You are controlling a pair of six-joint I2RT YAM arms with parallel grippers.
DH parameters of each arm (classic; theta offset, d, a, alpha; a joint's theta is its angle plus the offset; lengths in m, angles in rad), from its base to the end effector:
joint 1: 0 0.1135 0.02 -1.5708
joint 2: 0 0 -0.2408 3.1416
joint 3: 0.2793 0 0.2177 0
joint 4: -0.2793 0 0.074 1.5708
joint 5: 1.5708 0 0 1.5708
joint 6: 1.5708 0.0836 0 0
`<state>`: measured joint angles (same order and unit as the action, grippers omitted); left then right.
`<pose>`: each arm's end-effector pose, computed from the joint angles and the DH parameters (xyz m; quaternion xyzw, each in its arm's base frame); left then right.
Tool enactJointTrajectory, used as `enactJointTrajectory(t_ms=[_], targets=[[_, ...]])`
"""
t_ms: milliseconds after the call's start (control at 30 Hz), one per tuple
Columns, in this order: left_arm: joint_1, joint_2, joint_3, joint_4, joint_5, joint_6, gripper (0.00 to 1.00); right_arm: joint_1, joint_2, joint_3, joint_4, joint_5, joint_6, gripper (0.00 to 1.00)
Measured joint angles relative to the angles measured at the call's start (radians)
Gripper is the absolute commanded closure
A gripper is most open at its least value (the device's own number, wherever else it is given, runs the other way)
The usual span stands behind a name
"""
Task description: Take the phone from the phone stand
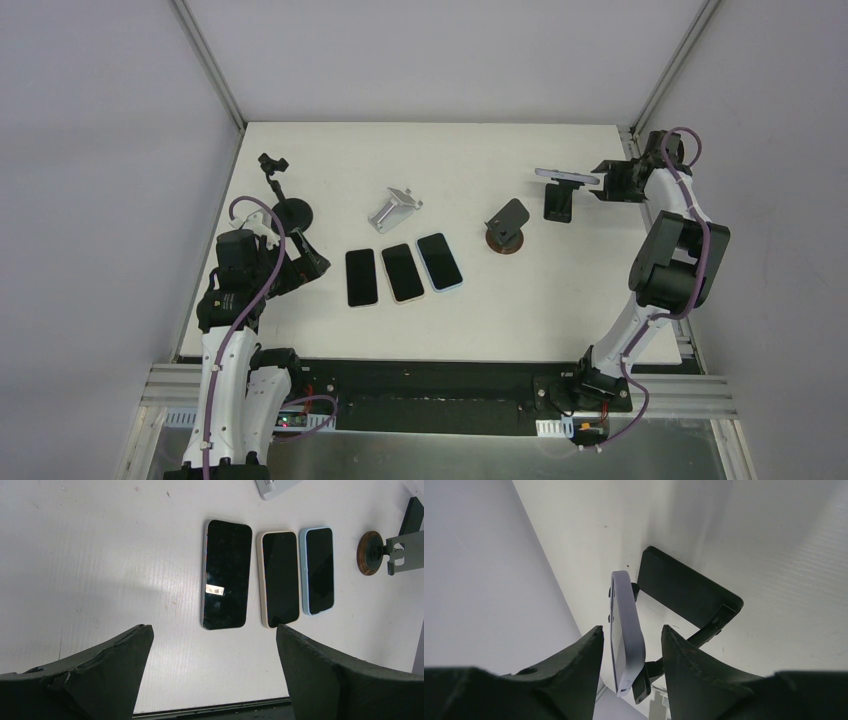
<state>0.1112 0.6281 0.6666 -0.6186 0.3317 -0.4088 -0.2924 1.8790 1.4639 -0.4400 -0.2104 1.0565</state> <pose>0.1620 -0.0093 0.2391 -0.1472 0.8587 -0.2131 0.4421 0.3985 -0.1017 0.1959 0.5530 0.7505 0.2211 0.2865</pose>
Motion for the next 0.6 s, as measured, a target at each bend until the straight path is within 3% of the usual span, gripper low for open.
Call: enactJointTrajectory(t_ms=[600], targets=[[0.001, 0.001, 0.0, 0.0, 0.0, 0.0, 0.0, 0.011, 0.031, 0.041, 0.018, -0.003, -0.004, 0.54]])
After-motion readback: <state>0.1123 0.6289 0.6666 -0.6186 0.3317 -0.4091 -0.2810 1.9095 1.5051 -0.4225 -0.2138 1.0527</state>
